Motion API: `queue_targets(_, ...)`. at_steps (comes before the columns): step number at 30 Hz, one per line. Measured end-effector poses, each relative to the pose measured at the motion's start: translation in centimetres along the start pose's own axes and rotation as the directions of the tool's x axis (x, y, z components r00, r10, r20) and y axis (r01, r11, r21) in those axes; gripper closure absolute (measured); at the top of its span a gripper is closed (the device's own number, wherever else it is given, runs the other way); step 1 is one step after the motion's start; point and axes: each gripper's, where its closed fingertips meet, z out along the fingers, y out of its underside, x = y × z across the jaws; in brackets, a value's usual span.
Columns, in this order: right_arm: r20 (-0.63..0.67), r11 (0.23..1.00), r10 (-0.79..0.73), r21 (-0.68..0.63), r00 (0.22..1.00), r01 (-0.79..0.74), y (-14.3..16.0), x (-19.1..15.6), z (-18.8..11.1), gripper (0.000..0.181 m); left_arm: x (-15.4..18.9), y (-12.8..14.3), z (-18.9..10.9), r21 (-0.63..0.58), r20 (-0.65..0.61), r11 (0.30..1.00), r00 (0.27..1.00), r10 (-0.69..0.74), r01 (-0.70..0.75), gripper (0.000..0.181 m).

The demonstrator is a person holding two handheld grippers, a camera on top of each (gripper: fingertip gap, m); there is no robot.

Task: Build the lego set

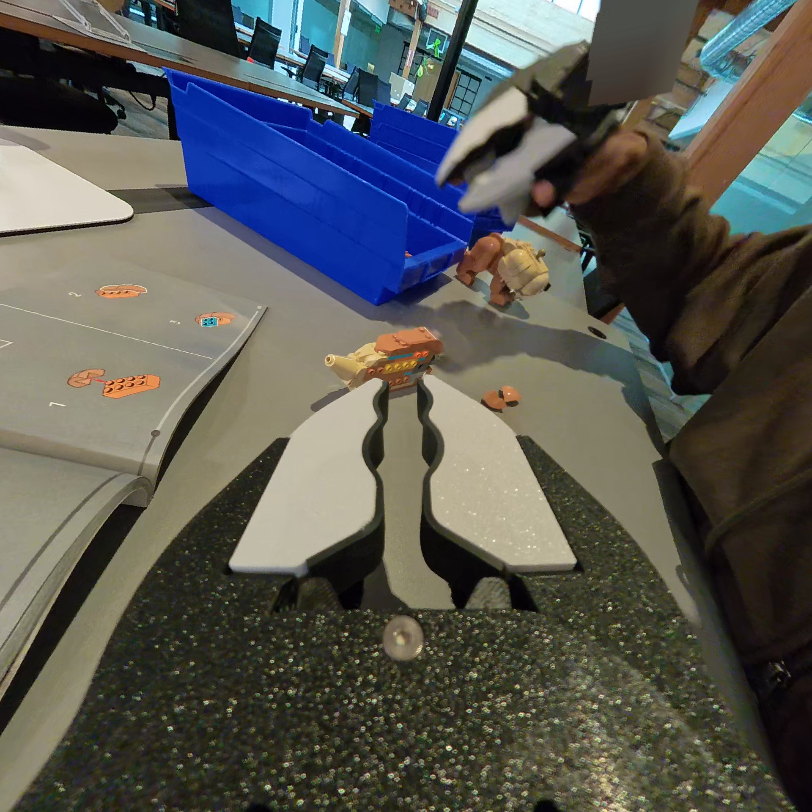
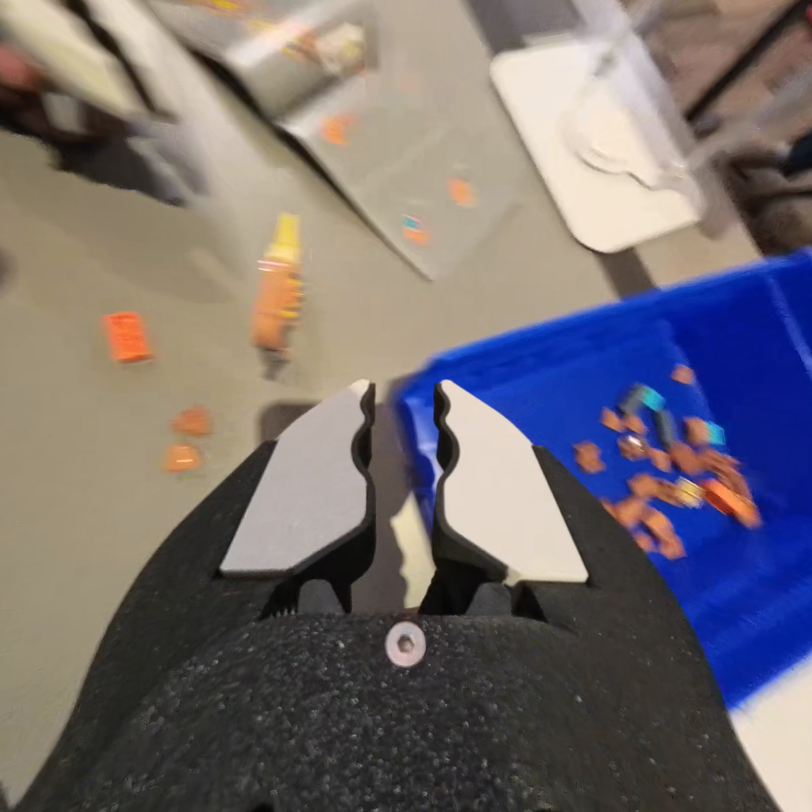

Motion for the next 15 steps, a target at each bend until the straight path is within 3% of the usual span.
queue_targets(4,-0.195,0.965,0.147,-0.185,0.97,-0.184,3.1,11.1,4.2,0.156,0.0,0.0,0.0,0.0,0.001,1.0,1.0,0.004,-0.004,0.169)
queue_targets(7,-0.243,0.913,0.203,-0.303,0.948,-0.273,5.9,15.7,8.4,0.156,0.0,0.0,0.0,0.003,0.001,1.0,1.0,0.002,-0.002,0.169)
queue_targets(10,-0.278,0.887,0.212,-0.347,0.937,-0.304,7.2,18.1,10.6,0.156,0.0,-0.1,-0.1,0.008,0.0,1.0,1.0,0.0,0.0,0.169)
queue_targets(15,-0.221,0.88,0.268,-0.339,0.938,-0.332,7.3,18.0,11.6,0.156,0.1,-0.1,-0.1,0.005,-0.005,1.0,1.0,0.001,-0.001,0.169)
